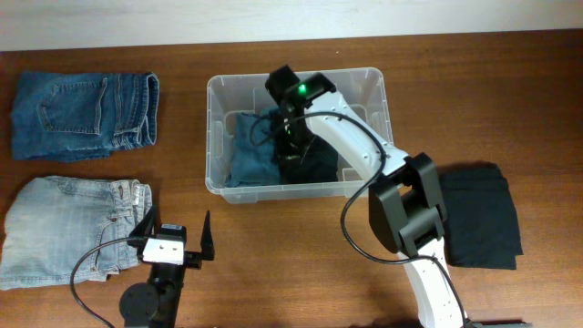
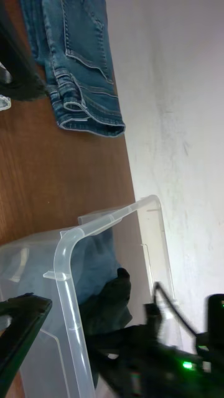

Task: Pack container
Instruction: 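Lower the black garment beside the blue shirt and press it down, then press and smooth the black garment flat with the right gripper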

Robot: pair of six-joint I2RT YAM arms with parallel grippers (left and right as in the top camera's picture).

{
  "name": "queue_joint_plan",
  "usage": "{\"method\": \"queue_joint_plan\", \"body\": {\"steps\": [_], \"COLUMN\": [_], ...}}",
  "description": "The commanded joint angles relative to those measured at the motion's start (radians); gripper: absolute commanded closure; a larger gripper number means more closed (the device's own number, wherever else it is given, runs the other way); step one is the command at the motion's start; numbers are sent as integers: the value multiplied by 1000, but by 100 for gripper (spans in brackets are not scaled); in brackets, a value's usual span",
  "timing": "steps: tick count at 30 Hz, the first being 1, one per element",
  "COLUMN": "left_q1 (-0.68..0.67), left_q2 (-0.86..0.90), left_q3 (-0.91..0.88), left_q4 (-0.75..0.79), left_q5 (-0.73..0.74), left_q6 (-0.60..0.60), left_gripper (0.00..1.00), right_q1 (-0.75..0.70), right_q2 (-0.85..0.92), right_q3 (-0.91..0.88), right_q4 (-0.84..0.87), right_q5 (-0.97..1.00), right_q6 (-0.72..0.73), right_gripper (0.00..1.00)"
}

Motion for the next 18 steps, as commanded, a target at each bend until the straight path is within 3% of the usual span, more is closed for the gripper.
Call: {"method": "queue_joint_plan", "body": {"steps": [1,7,13,18], "left_q1": [5,5,5,5], "left_q2": [-5,-5,-5,-5], "left_q3": [-4,-4,-4,-4], "left_q4": [-2,-2,-2,-2], "left_q5": [7,7,7,7], "left_q6": [16,16,16,16], "left_gripper": [1,1,1,1], "right_q1": [5,3,-2,-24], "right_q2": [3,-23,-34,-18], "right_q3": [-71,-16,228,231], "right_q4": [68,153,129,177], "right_q5": [-15,-10,42,103], "right_q6": [-3,-14,-31,-27], "right_gripper": [94,96,90,89]}}
